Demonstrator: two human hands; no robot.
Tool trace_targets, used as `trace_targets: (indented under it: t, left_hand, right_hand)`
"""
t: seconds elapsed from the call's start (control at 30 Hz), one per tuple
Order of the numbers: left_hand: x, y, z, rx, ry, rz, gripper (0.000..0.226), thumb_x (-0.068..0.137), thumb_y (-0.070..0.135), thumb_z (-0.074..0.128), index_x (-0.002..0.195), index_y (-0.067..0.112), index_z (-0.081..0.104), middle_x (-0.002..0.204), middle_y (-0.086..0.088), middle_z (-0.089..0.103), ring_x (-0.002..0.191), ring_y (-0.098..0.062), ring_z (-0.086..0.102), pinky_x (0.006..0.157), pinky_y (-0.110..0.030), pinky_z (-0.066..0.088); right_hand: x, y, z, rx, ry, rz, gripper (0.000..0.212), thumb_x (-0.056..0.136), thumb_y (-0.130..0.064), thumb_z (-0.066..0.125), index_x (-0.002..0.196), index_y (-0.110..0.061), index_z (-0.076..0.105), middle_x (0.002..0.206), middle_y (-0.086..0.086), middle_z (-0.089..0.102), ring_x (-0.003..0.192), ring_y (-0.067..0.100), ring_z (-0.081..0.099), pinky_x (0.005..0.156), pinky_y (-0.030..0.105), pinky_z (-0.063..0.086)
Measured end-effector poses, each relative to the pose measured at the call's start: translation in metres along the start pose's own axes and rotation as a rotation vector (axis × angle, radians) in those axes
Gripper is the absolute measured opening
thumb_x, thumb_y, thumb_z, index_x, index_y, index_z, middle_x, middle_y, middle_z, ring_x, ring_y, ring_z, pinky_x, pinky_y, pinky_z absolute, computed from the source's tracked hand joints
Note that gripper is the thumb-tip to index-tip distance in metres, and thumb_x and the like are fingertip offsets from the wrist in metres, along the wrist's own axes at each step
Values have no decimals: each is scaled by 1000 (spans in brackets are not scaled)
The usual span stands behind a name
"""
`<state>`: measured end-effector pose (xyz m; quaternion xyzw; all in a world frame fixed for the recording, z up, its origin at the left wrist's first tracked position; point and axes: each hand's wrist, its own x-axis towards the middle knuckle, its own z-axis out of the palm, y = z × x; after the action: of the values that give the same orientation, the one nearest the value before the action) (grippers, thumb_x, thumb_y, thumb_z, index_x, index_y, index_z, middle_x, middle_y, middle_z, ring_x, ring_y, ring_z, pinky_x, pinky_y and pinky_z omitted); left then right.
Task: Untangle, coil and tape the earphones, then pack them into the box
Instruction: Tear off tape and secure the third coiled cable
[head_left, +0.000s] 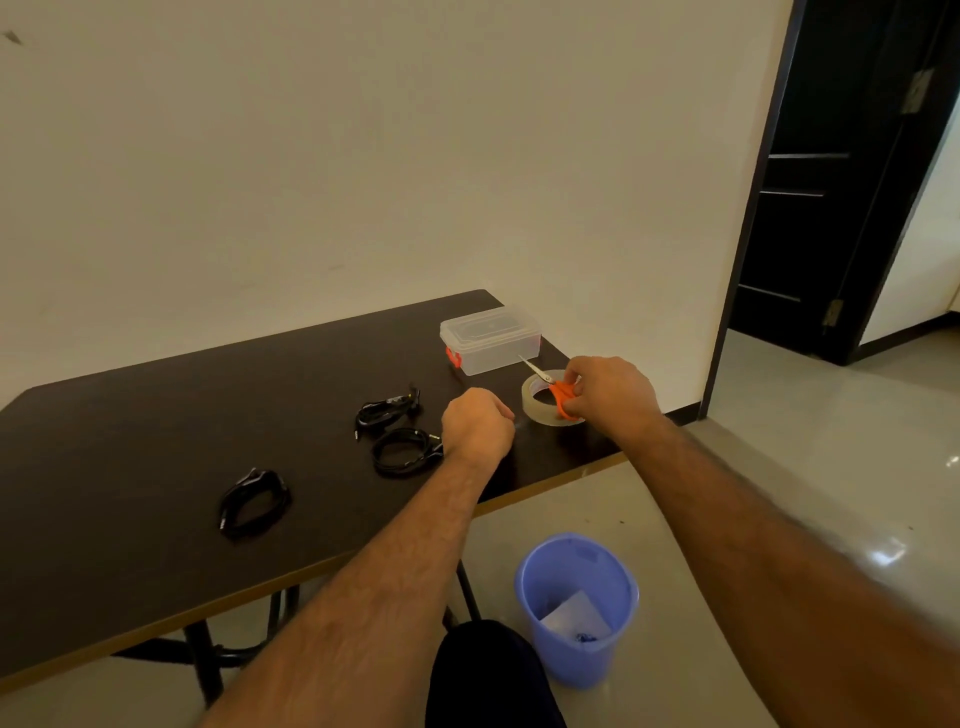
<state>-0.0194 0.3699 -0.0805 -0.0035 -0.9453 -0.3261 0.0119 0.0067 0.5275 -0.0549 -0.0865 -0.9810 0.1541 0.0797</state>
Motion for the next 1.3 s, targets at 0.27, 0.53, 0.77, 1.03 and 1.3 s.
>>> trace_targets:
  t: [0.27,0.53,0.77,1.03,1.3]
  left_hand:
    - [-11,-10,-24,-190,-135,-135,5,87,15,72,87,10,75,79,-3,73,69,-11,70,80,-33,61]
    - [-21,-3,-30,-463,-192,-267,7,91,10,67,91,3,70,72,-5,65,50,-6,53,47,-18,46]
    - [-17,2,-32,-524,-189,-299,6,92,5,64,94,4,69,94,-10,70,55,-6,52,47,-16,47]
    - [-14,1,-34,-623,-224,-355,7,93,5,63,89,5,68,95,-9,69,53,-6,50,43,-13,46]
    - [-16,0,-35,-676,-261,-385,7,93,4,63,92,2,69,86,-7,67,52,-6,49,36,-12,41]
  right_hand:
    - [9,-16,16,26,74,98,48,82,-44,75,116,-12,67,109,9,69,95,22,63,92,34,50]
    - [-28,5,-12,781,-253,122,25,91,-24,69,109,-8,66,94,9,67,74,16,61,61,30,56]
    - [-59,22,-7,731,-920,26,59,96,-55,43,125,-6,59,92,6,65,68,12,59,67,32,56]
    - [-49,6,2,919,-918,58,67,97,-62,34,119,-5,60,91,7,66,59,8,47,48,18,41]
    - [-32,-7,4,909,-848,133,65,96,-58,43,118,0,62,86,7,67,50,6,45,39,15,36]
